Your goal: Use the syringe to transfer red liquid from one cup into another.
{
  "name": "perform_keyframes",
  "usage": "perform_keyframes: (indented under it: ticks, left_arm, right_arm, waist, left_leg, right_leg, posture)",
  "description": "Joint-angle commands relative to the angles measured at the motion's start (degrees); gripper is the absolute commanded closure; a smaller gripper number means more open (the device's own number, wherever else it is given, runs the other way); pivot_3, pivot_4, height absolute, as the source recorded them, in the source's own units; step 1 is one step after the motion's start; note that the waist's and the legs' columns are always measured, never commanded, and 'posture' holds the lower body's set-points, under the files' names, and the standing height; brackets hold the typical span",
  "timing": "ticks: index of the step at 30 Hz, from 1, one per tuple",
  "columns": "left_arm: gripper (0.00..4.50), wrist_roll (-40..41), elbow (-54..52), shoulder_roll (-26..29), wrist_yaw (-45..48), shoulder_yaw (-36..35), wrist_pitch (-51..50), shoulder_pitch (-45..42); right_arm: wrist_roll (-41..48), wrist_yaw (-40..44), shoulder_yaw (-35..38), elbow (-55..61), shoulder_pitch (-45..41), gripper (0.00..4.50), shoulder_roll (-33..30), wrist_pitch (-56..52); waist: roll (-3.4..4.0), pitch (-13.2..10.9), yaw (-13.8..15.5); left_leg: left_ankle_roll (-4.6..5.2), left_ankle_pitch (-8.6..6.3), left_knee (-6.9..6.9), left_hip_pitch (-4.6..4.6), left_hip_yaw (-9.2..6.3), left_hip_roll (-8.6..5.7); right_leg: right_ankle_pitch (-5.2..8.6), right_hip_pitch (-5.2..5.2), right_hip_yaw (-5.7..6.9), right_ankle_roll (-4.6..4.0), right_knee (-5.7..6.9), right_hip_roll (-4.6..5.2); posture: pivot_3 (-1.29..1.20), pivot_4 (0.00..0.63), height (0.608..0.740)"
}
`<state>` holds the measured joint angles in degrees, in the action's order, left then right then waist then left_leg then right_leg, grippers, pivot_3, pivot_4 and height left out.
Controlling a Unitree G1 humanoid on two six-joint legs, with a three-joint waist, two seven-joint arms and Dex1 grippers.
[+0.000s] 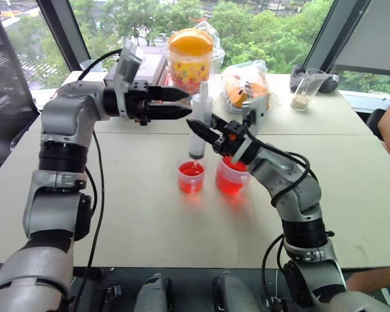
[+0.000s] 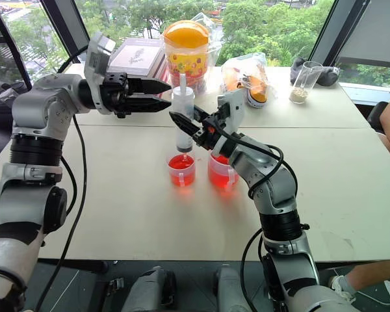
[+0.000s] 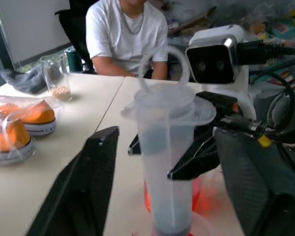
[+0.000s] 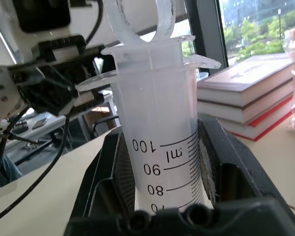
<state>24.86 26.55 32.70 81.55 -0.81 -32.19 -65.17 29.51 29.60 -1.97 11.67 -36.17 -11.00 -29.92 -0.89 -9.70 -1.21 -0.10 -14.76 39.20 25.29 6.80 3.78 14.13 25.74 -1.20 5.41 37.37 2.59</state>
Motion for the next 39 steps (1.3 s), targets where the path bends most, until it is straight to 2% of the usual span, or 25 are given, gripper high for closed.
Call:
perform_keyframes:
  ticks: [1, 7, 10, 16, 20, 25, 29, 34, 39]
  left_arm:
    - [0.04, 0.88, -0.67, 2.92, 0.52, -1.93, -0.02, -1.14]
    - [0.04, 1.28, -3.84, 6.88, 1.85, -1.61, -0.53, 3.47]
    - [0.04, 1.93, -6.95, 7.03, 1.36, -1.43, -0.63, 6.73]
    - [0.04, 3.84, -13.55, 5.18, -0.4, -0.95, -2.19, 11.74]
    - [0.04, 4.25, -16.85, 4.14, -0.96, 0.11, -2.38, 14.81]
    - [0.04, 4.32, -19.53, 3.33, -1.63, 0.72, -1.54, 17.34]
    - [0.04, 4.73, -21.63, 2.89, -2.58, 0.76, -1.3, 19.38]
    - [0.04, 5.3, -23.37, 2.47, -3.97, 0.97, -1.42, 20.76]
    - [0.04, 5.54, -24.55, 2.65, -5.01, 0.97, -1.88, 21.5]
  right_arm:
    - [0.33, 0.58, -0.17, 2.36, -0.17, 3.13, 0.53, 1.5]
    - [0.72, 0.08, 0.49, 2.51, -0.45, 3.13, 0.09, 0.44]
    - [3.15, -2.54, 4.07, 3.61, -3.53, 3.13, -1.76, -3.97]
    - [13.28, -18.99, 21.02, -2.62, -19.03, 3.13, -8.75, -23.27]
    - [13.84, -25.37, 28.52, -17.24, -30.01, 3.13, -19.71, -41.97]
    - [10.68, -20.1, 23.1, -26.72, -30.7, 3.13, -30.79, -51.92]
    - [8.36, -13.12, 12.85, -30.6, -25.17, 3.13, -38.03, -58.19]
    - [5.31, -4.41, 4.17, -34.67, -19.82, 3.13, -40.84, -55.3]
    - [0.7, 2.47, -2.35, -39.23, -17.25, 3.13, -40.22, -49.44]
  waist:
    - [0.0, 0.0, 0.02]
    - [0.0, 0.0, 0.12]
    - [0.0, 0.0, 0.22]
    - [0.01, -0.02, 0.58]
    - [-0.01, 0.0, 0.39]
    - [0.02, -0.01, 0.17]
    - [0.02, -0.01, 0.09]
    - [0.02, -0.01, 0.07]
    - [0.02, -0.01, 0.1]
  left_leg:
    - [0.0, 0.0, 0.0, 0.0, -0.01, 0.0]
    - [0.0, 0.0, 0.0, 0.0, 0.0, 0.0]
    - [0.0, 0.0, 0.0, 0.01, 0.01, 0.0]
    - [-0.01, 0.01, 0.04, 0.06, 0.03, 0.0]
    - [-0.01, 0.01, -0.06, 0.03, 0.02, 0.02]
    - [0.01, 0.0, -0.13, 0.04, 0.09, 0.01]
    - [0.02, -0.01, -0.14, 0.04, 0.11, 0.01]
    - [0.04, -0.02, -0.08, 0.06, 0.12, -0.02]
    - [0.04, -0.02, -0.06, 0.05, 0.11, -0.02]
  right_leg:
    - [0.0, 0.0, 0.01, 0.0, 0.0, 0.0]
    - [0.0, -0.01, 0.0, 0.0, -0.01, 0.03]
    - [0.0, -0.01, 0.01, 0.0, 0.0, 0.05]
    - [0.0, 0.0, 0.02, -0.01, -0.01, 0.1]
    - [0.01, -0.01, 0.05, -0.03, -0.07, 0.08]
    - [0.01, 0.06, -0.05, -0.04, -0.12, 0.08]
    - [0.01, 0.11, -0.13, -0.03, -0.12, 0.05]
    - [0.0, 0.11, -0.17, -0.02, -0.12, 0.06]
    - [0.0, 0.1, -0.17, -0.02, -0.12, 0.05]
  posture:
    - [0.0, 0.15, 0.74]
    - [0.0, 0.15, 0.74]
    - [0.0, 0.15, 0.74]
    - [0.0, 0.15, 0.74]
    - [0.0, 0.15, 0.74]
    - [0.0, 0.15, 0.74]
    - [0.0, 0.15, 0.74]
    - [0.0, 0.15, 0.74]
    - [0.0, 0.15, 0.74]
